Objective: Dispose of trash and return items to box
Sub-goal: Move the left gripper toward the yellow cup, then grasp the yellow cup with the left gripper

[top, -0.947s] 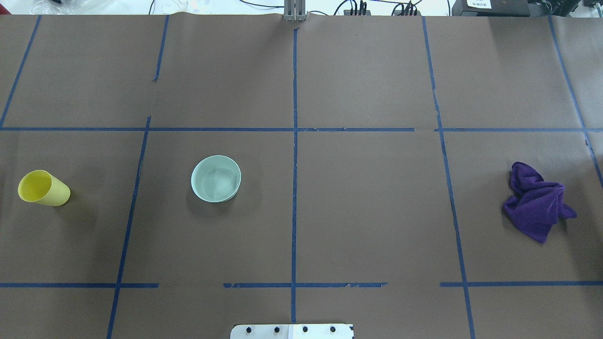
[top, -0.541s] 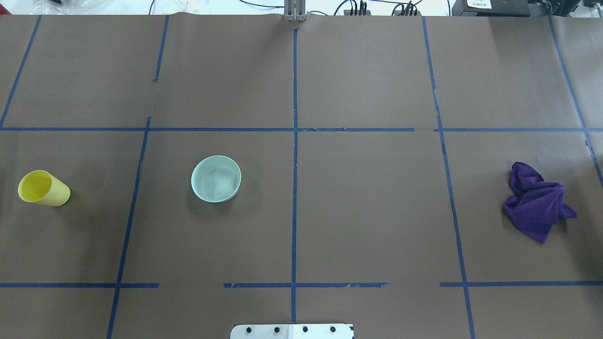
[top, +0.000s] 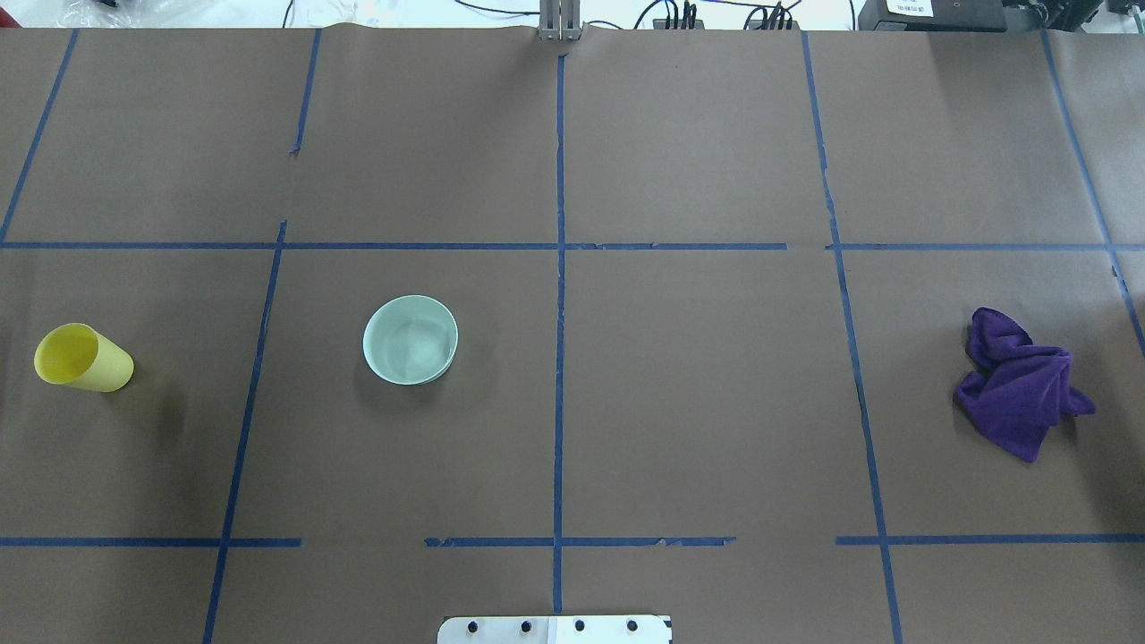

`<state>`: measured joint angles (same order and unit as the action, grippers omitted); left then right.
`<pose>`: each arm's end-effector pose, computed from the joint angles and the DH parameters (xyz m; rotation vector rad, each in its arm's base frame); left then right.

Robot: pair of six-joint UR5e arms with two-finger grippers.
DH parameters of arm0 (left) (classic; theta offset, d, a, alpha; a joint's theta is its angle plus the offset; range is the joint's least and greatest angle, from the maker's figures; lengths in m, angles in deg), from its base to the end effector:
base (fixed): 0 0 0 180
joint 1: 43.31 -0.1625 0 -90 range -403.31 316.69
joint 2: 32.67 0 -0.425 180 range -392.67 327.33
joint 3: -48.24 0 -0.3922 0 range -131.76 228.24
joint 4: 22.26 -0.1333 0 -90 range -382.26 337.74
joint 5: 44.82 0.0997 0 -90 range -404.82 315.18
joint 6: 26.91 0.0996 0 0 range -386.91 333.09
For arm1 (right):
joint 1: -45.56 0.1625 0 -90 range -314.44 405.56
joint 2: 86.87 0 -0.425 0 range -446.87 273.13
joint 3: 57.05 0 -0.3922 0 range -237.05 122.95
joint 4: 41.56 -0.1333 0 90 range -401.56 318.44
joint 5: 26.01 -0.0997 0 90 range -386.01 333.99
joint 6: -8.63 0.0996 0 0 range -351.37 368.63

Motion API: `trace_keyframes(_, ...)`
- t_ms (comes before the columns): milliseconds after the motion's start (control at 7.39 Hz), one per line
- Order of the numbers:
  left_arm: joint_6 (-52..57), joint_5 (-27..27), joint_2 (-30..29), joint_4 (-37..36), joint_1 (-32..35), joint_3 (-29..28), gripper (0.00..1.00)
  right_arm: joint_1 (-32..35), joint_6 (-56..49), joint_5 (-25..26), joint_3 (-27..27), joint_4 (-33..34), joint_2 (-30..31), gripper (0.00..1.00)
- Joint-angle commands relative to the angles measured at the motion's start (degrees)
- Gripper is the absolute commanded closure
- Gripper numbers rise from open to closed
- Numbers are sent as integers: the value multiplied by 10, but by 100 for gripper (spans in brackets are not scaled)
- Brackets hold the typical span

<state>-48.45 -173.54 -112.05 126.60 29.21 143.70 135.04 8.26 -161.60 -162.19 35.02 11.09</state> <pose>0.0626 -0.4352 0.5811 0.6388 0.8881 0.2527 0.0581 -0.4487 0.5645 0.3393 -0.7875 -0.1576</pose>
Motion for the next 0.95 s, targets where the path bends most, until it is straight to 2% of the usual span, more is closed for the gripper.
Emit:
trace_keyframes(0, -204, 85, 31, 55, -96, 1, 35, -2, 0, 0, 0, -3, 4, 0)
trace_keyframes(135, -251, 113, 31, 61, -130, 1, 40, -2, -1, 0, 1, -3, 10, 0)
trace_keyframes(271, -262, 126, 31, 65, -148, 0, 39, -2, -1, 0, 1, -3, 11, 0)
trace_keyframes(677, -262, 135, 36, 65, -175, -2, 39, -2, -1, 0, 1, -3, 15, 0)
trace_keyframes(812, -261, 138, 38, 65, -185, -2, 43, -2, -1, 0, 1, -3, 16, 0)
